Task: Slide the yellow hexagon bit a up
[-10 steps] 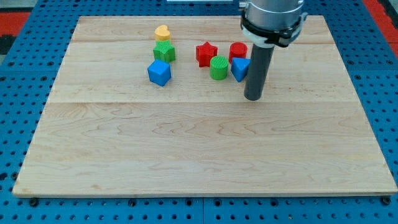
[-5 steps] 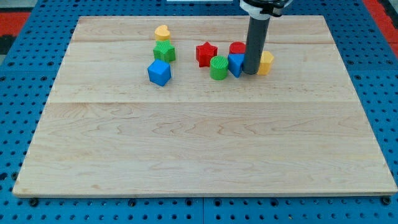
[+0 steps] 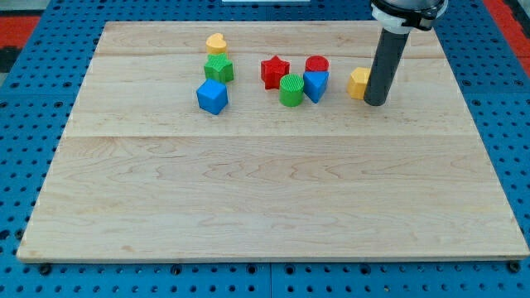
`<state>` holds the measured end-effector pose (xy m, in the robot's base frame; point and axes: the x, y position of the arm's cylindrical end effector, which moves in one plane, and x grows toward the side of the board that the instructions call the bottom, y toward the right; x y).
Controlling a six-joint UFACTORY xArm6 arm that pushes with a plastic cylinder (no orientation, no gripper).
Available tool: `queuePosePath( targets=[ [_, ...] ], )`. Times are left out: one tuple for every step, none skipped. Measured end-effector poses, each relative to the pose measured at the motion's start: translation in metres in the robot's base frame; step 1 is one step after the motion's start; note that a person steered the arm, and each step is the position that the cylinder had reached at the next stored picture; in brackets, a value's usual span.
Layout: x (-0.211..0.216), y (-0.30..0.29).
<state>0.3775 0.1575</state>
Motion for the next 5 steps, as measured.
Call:
queuePosePath(
  targets=[
    [-0.009,-0.002],
    [-0.019,-0.004],
    [-0.032,-0.004],
    [-0.050,-0.004],
    [-0.071,-0.004]
  ],
)
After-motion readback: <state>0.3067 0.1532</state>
